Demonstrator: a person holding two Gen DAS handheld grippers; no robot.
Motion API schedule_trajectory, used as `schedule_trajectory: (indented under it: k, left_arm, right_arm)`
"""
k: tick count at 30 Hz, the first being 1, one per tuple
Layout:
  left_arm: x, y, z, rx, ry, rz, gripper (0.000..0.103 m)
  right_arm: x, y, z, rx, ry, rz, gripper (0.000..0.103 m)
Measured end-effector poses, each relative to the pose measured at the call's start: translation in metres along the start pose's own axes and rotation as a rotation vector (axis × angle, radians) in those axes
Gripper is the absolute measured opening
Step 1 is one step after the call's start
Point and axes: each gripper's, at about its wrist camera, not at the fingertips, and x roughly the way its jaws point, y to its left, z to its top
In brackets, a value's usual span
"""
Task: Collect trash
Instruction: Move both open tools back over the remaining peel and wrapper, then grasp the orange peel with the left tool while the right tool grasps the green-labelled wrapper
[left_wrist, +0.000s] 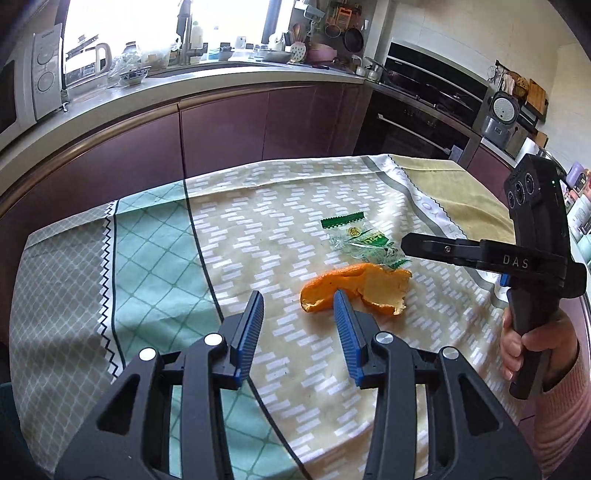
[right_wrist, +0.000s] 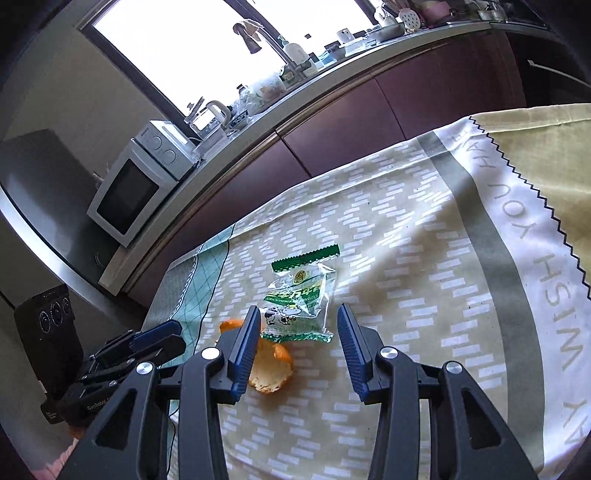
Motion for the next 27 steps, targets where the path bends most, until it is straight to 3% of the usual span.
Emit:
schedule_trajectory:
  k: [13,17,27]
  left_arm:
    - [0.04,-0.008,0.01,0.046,0.088,-0.034,0.041]
    - [0.048,-0.005,0.012,0.037,0.11,-0.052,0.033]
    - [0.043,-0.007,0.008,0.03,0.099,-0.046,0.009]
  right_arm:
    - [0.023,-0.003,0.006,0.02,0.05,0.013,0.041]
    - [0.025,-0.004,0.007,0.014,0.05,0.004,0.031]
    - [0.019,-0.006,0.006,-0.007,0.027,-0.003,0.024]
